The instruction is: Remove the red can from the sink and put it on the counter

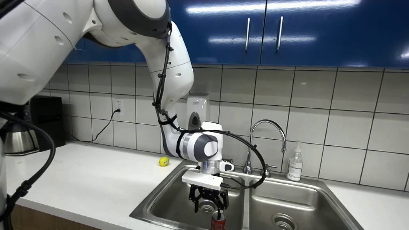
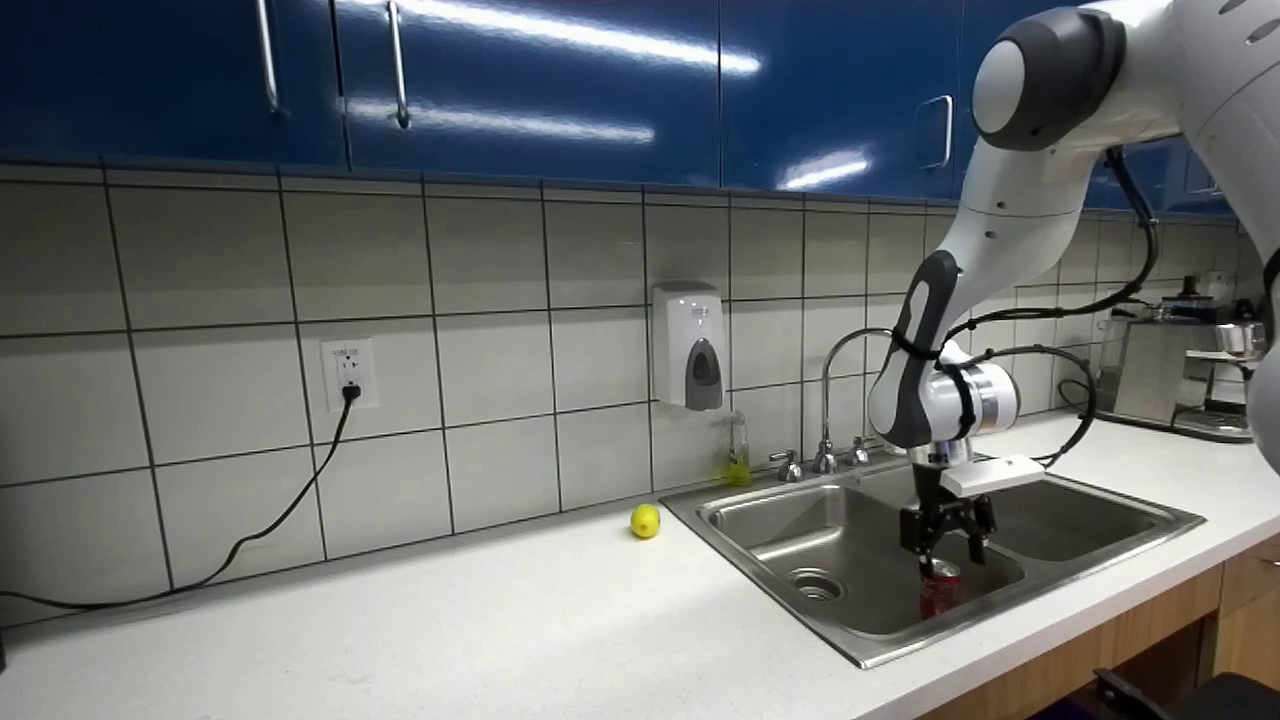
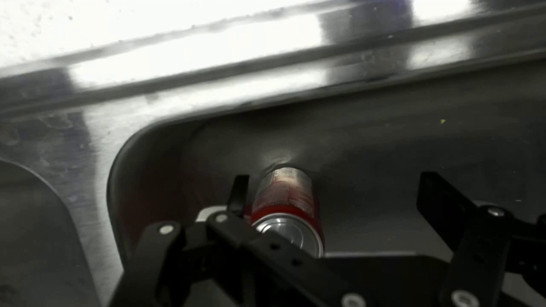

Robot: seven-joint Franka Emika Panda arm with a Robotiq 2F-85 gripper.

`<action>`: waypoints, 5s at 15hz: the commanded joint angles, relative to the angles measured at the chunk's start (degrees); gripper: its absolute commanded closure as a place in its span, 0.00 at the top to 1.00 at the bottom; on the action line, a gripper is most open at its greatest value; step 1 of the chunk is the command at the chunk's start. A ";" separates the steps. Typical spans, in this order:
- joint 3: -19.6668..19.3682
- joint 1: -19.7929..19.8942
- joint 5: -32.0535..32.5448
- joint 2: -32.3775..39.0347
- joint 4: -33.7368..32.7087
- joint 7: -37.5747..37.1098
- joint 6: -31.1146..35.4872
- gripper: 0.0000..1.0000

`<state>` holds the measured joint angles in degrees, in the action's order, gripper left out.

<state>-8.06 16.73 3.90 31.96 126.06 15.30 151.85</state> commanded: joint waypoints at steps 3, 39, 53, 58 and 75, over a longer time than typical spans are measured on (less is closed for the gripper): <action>1.37 1.79 -0.99 3.50 -4.54 1.44 1.16 1.00; 1.63 3.56 -1.19 13.52 -14.38 0.39 0.26 0.42; 0.48 0.60 -0.48 10.86 -14.74 -1.59 -0.56 0.39; 0.00 -0.75 0.05 8.44 -14.26 -2.01 -0.88 0.39; 2.45 -3.71 5.28 -5.11 -3.44 5.72 -4.39 0.39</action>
<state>-6.61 13.14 7.69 32.34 117.98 18.65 148.29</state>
